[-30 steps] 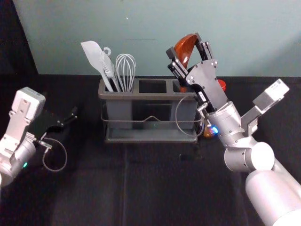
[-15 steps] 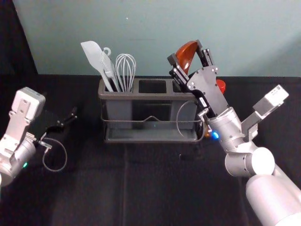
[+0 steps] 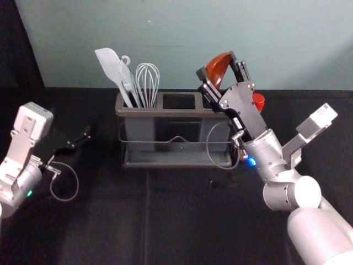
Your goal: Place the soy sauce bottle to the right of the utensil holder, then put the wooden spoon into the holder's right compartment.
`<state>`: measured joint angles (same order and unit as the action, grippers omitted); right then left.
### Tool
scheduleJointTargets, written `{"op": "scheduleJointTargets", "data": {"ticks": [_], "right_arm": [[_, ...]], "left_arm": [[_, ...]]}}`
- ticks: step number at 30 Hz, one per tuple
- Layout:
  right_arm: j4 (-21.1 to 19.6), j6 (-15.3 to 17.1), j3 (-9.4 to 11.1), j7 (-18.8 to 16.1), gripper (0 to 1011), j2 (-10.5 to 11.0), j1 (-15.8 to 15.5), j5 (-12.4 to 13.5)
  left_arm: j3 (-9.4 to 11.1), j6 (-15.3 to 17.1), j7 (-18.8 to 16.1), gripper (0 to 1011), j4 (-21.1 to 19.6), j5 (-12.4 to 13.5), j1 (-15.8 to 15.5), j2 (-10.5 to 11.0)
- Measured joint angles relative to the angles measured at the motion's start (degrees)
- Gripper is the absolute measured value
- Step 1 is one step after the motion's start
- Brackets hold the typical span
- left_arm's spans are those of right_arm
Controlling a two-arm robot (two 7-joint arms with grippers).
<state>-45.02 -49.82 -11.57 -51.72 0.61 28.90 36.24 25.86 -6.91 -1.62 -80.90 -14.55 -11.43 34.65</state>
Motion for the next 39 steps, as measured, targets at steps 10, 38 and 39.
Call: {"op": "scheduleJointTargets", "data": {"ticks": [10, 38, 39], "right_arm": [[-5.7, 0.0, 0.6, 2.3, 1002, 0.4, -1.5, -1.0], [-29.1, 9.8, 8.2, 24.8, 1002, 6.0, -7.6, -17.9], [-30.4, 12.3, 9.1, 27.6, 1002, 6.3, -8.3, -20.2]], "left_arm": [[0.0, 0.0, 0.0, 1000, 0.0, 0.0, 0.0, 0.0], [0.0, 0.0, 0.0, 1000, 0.0, 0.0, 0.0, 0.0], [0.0, 0.0, 0.0, 1000, 0.0, 0.0, 0.0, 0.0]]}}
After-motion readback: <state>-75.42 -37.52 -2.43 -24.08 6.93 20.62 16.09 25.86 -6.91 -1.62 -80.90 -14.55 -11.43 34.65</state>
